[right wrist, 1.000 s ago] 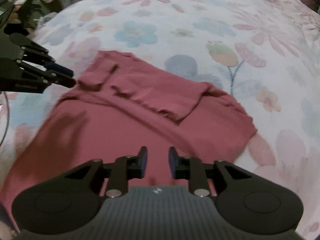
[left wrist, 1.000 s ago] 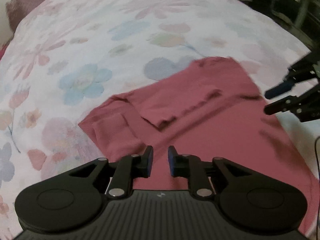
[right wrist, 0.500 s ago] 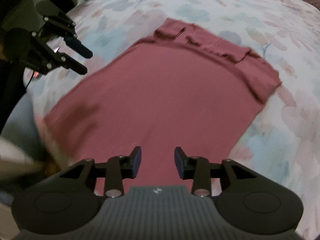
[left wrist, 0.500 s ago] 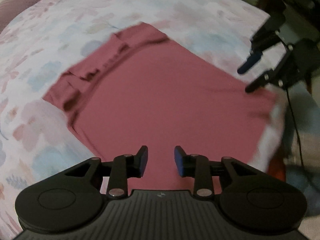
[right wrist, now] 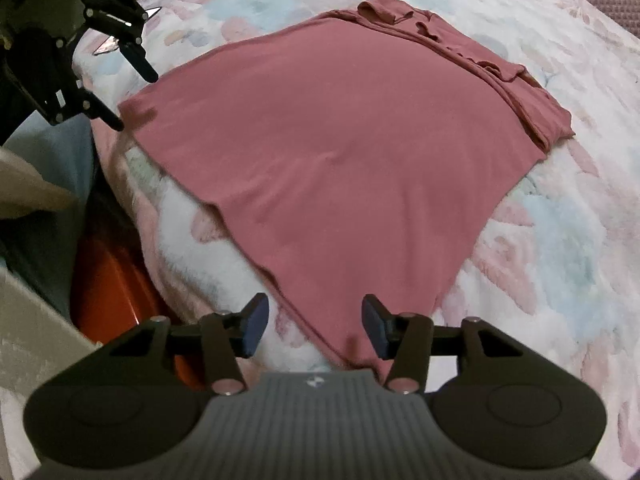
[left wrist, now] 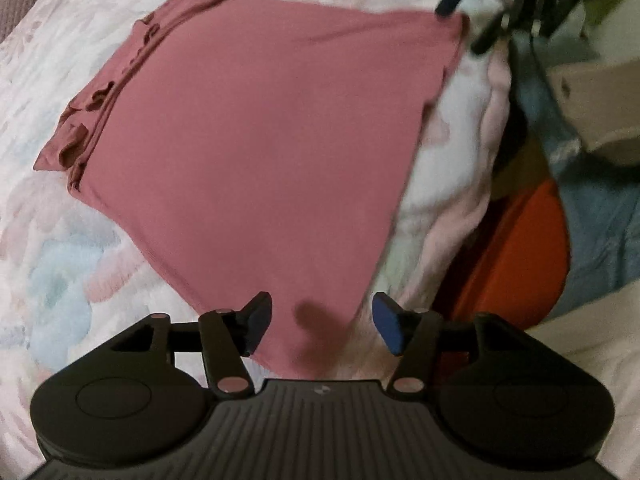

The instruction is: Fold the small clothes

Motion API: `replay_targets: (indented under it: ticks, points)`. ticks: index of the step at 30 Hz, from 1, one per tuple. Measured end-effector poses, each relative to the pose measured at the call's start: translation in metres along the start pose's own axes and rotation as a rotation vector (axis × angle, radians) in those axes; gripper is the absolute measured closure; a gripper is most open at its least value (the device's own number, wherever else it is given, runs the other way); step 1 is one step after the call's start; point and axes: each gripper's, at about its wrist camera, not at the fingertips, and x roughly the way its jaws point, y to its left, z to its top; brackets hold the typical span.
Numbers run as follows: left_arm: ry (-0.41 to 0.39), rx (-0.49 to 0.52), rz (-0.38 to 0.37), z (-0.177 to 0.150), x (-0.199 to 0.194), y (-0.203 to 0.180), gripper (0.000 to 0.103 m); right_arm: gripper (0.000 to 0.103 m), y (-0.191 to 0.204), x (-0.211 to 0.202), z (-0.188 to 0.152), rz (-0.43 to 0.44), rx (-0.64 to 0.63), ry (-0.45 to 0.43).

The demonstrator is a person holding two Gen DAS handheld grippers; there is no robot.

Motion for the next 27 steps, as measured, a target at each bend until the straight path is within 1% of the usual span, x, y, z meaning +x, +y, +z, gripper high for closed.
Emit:
replay_targets:
  ticks: [2,5,9,10,11,12,13,14,15,17,21,25,27]
  points:
    - [0.017,0.026,0.023,-0.004,0.01,-0.008,0.034,0.055,-0.001,-0.001,-0.004,-0.002,-0.005,0.004]
    - [0.056,0.058,0.115,-0.005,0.032,-0.016,0.034,0.055,-0.002,0.001,-0.01,-0.018,-0.014,0.02]
    - [0.074,0.081,0.137,-0.003,0.046,-0.018,0.034,0.055,-0.004,0.003,-0.016,-0.031,-0.022,0.035]
    - [0.076,0.079,0.137,-0.002,0.045,-0.018,0.037,0.055,-0.004,0.002,-0.017,-0.032,-0.026,0.036]
    - [0.076,0.073,0.134,-0.001,0.043,-0.016,0.048,0.055,-0.004,0.002,-0.019,-0.032,-0.035,0.037]
    - [0.078,0.063,0.13,-0.001,0.04,-0.015,0.063,0.055,-0.003,0.002,-0.02,-0.032,-0.044,0.038]
    - [0.079,0.05,0.126,0.0,0.038,-0.012,0.07,0.055,-0.003,0.001,-0.021,-0.035,-0.056,0.038]
    - [0.079,0.03,0.118,0.002,0.034,-0.008,0.081,0.055,-0.002,0.0,-0.021,-0.039,-0.072,0.038]
    - [0.074,0.005,0.108,0.003,0.03,-0.003,0.084,0.055,-0.002,0.0,-0.02,-0.043,-0.085,0.037]
    - [0.065,-0.037,0.099,0.005,0.026,0.005,0.087,0.055,-0.001,0.001,-0.018,-0.052,-0.111,0.036]
    - [0.034,-0.131,0.091,0.008,0.015,0.02,0.089,0.055,0.0,0.01,-0.011,-0.052,-0.162,0.049]
    - [-0.003,-0.204,0.058,0.01,0.002,0.031,0.089,0.055,0.01,0.023,-0.011,-0.094,-0.279,0.077]
    - [-0.015,-0.226,0.064,0.009,-0.003,0.035,0.089,0.055,0.015,0.027,-0.011,-0.106,-0.33,0.086]
